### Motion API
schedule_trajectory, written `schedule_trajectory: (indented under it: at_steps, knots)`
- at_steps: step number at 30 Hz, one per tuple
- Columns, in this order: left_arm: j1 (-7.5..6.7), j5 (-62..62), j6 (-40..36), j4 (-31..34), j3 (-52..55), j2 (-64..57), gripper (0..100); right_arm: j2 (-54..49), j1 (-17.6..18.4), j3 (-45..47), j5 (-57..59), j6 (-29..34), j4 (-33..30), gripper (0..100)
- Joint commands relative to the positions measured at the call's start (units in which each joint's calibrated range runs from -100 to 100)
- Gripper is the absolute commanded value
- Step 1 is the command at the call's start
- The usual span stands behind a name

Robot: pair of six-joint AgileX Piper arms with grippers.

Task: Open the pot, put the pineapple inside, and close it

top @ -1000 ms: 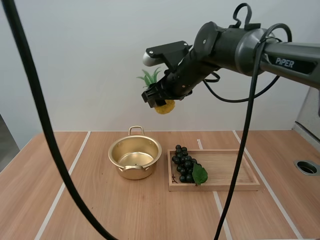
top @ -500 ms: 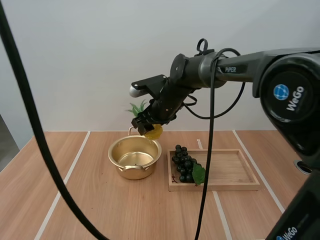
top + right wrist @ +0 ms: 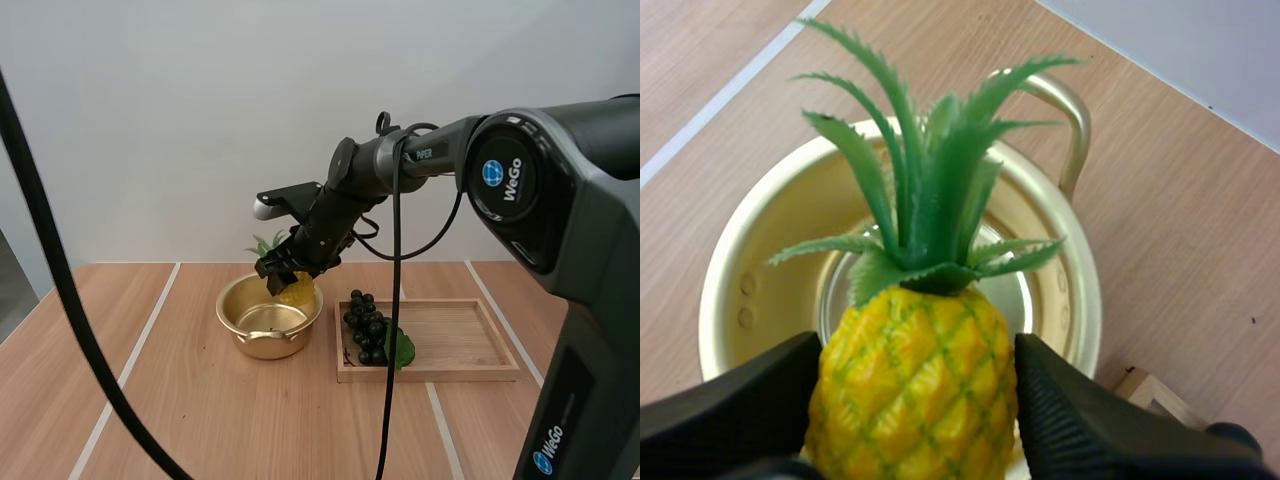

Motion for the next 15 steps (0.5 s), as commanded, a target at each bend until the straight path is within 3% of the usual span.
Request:
schedule_trajectory:
  at_steps: [1, 15]
  knots:
    - [0.02, -0.72, -1.05, 0.42, -0.27, 0.06, 0, 0.82, 0.05, -0.01, 0.05, -1.25, 1.16, 0]
    - [0.02, 1.16, -1.02, 0.41, -0.27, 0.06, 0, 5.99, 2.98, -0.01, -0.08, -3.58, 2.17, 0]
